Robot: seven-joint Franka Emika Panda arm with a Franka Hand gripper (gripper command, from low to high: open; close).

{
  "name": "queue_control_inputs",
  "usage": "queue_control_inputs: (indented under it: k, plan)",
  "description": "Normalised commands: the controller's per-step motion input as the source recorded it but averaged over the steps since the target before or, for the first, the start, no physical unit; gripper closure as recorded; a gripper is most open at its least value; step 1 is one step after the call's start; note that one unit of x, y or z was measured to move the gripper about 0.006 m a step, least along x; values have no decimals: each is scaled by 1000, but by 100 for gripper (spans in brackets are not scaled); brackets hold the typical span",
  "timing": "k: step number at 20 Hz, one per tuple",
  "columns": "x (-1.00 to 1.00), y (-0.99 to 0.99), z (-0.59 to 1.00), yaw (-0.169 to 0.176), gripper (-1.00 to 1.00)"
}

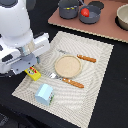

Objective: Interact with the objects in diverse but meaningful ways.

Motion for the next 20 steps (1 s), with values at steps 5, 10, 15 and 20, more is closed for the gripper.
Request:
queue_control_inputs:
  k: [5, 10, 15, 20]
  plan:
    - [-10, 0, -361, 0, -100]
    - [-6, 0, -361, 2, 100]
    - [0, 15, -271, 9, 100]
    - [6, 88, -146, 26, 100]
